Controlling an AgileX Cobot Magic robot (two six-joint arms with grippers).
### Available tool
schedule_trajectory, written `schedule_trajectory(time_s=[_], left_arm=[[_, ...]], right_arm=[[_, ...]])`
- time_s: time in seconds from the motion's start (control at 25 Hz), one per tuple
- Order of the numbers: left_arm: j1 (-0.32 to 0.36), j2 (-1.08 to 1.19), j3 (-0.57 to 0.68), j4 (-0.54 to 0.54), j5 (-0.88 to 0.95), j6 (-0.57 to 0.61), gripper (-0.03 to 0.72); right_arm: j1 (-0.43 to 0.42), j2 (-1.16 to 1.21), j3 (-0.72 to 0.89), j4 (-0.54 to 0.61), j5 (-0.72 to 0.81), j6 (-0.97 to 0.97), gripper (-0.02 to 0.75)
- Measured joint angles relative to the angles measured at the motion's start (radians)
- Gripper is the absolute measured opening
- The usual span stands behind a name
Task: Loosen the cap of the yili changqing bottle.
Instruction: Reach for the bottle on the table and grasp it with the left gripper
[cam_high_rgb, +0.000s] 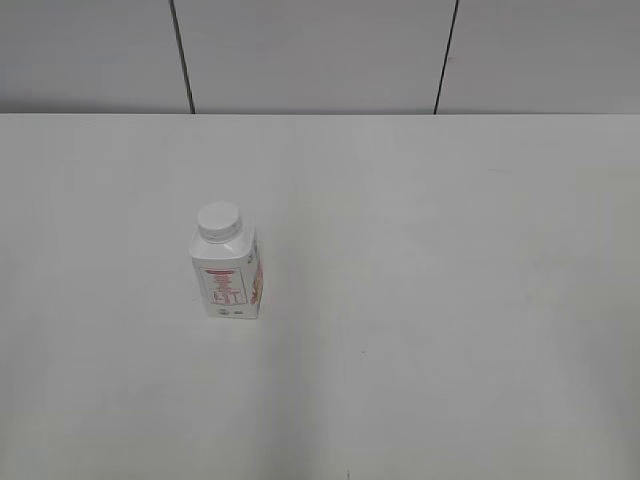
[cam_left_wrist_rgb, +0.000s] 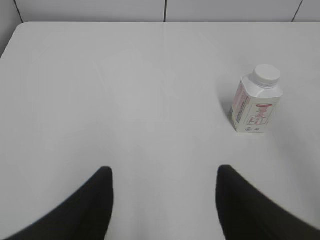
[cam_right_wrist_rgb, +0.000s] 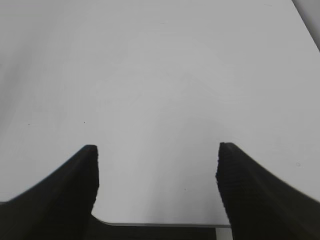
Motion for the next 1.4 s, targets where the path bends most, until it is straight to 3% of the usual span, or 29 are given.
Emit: schedule_trajectory(time_s=[1.4], left_arm=[[0.0,0.0,0.0,0.0,0.0,0.0,0.412]], right_arm=[[0.0,0.0,0.0,0.0,0.0,0.0,0.579]])
